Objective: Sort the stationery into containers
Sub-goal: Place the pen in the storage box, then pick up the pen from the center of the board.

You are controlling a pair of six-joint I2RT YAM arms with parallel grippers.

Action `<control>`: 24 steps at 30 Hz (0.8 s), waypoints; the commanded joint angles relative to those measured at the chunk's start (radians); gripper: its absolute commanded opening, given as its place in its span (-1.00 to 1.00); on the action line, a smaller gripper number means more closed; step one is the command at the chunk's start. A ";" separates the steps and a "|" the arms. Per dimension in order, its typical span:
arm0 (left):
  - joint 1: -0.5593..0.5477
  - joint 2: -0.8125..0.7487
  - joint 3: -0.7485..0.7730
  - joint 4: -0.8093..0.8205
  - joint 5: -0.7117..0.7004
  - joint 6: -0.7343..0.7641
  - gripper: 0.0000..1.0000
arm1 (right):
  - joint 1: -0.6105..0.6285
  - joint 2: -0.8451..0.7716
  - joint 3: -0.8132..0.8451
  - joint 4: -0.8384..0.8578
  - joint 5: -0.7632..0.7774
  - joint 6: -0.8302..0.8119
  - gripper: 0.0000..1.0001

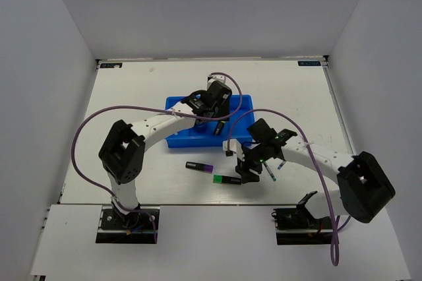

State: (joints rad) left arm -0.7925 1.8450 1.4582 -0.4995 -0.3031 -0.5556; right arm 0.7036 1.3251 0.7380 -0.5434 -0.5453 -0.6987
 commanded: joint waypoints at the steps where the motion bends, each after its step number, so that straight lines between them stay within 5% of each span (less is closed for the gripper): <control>1: -0.017 -0.128 0.044 -0.030 -0.066 0.014 0.29 | 0.025 0.048 0.001 0.051 -0.024 -0.102 0.38; 5: -0.016 -0.297 -0.034 -0.083 -0.157 -0.001 -0.24 | 0.065 0.106 0.026 0.086 -0.005 -0.102 0.38; 6: -0.016 -0.326 -0.073 -0.103 -0.194 -0.006 -0.24 | 0.077 0.114 0.029 0.088 0.008 -0.101 0.38; 8: -0.011 -0.453 -0.134 -0.116 -0.209 -0.009 -0.24 | 0.097 0.144 0.041 0.091 0.022 -0.096 0.38; 13: 0.006 -0.729 -0.315 -0.238 -0.264 -0.004 0.27 | 0.168 0.175 0.038 0.128 0.084 -0.058 0.38; 18: 0.007 -0.950 -0.485 -0.306 -0.298 -0.024 0.32 | 0.220 0.229 0.041 0.175 0.182 -0.016 0.32; 24: 0.009 -1.118 -0.647 -0.416 -0.318 -0.128 0.29 | 0.289 0.249 -0.029 0.273 0.384 0.002 -0.06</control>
State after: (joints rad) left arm -0.7883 0.7769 0.8467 -0.8394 -0.5911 -0.6247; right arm 0.9634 1.5341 0.7731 -0.3145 -0.3180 -0.7120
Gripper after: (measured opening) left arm 0.646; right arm 0.483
